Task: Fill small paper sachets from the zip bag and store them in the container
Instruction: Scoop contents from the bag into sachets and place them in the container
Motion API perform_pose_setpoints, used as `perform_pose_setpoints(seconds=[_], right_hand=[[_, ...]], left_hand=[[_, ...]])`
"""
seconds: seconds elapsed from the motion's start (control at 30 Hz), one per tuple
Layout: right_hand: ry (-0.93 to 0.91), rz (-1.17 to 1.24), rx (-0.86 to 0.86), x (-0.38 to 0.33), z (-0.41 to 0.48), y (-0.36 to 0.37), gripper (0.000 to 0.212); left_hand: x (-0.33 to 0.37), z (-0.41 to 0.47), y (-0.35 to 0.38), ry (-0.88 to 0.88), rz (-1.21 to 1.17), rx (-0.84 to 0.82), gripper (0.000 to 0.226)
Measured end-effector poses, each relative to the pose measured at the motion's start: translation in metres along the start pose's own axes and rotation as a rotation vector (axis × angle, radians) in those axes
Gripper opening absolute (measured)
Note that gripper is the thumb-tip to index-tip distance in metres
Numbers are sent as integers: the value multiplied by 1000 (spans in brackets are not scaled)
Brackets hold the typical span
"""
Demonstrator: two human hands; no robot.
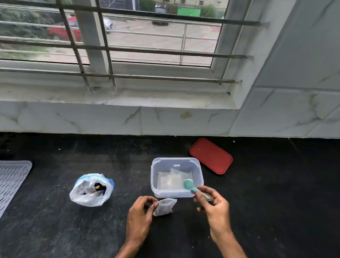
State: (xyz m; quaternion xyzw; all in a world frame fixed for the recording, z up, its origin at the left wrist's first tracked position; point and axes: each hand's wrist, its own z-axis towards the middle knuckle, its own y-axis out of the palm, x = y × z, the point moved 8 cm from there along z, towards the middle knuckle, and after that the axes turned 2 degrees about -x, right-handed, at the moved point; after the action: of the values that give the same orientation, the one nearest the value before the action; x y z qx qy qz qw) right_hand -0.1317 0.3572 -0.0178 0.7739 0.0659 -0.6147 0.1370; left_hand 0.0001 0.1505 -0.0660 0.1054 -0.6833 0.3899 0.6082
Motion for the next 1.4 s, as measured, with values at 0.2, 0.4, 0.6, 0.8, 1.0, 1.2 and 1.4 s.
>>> perform_pose_setpoints(seconds=[0.2,0.4,0.6,0.8,1.0,1.2,1.4], right_hand=[[-89,-399,404,30,25,-105,13],[-263,-945,413,41,41,-108,14],[-387,-1235,251,59,41,-89,32],[-464,-923,254,13,23,-64,31],[-496,-681,-216,-60,-10,35,28],[-579,-839,-376,-65,-11,78,18],[-547,-742,-384,-69,-12,98,9]], left_hand=[[16,-4,9,15,-16,-45,22],[35,-3,17,19,-55,-91,17],[58,-3,15,16,-109,-61,21],[77,0,9,32,-171,-52,30],[95,9,-5,104,-186,-45,34],[97,14,-32,102,-265,-7,30],[90,14,-43,67,-324,-83,17]])
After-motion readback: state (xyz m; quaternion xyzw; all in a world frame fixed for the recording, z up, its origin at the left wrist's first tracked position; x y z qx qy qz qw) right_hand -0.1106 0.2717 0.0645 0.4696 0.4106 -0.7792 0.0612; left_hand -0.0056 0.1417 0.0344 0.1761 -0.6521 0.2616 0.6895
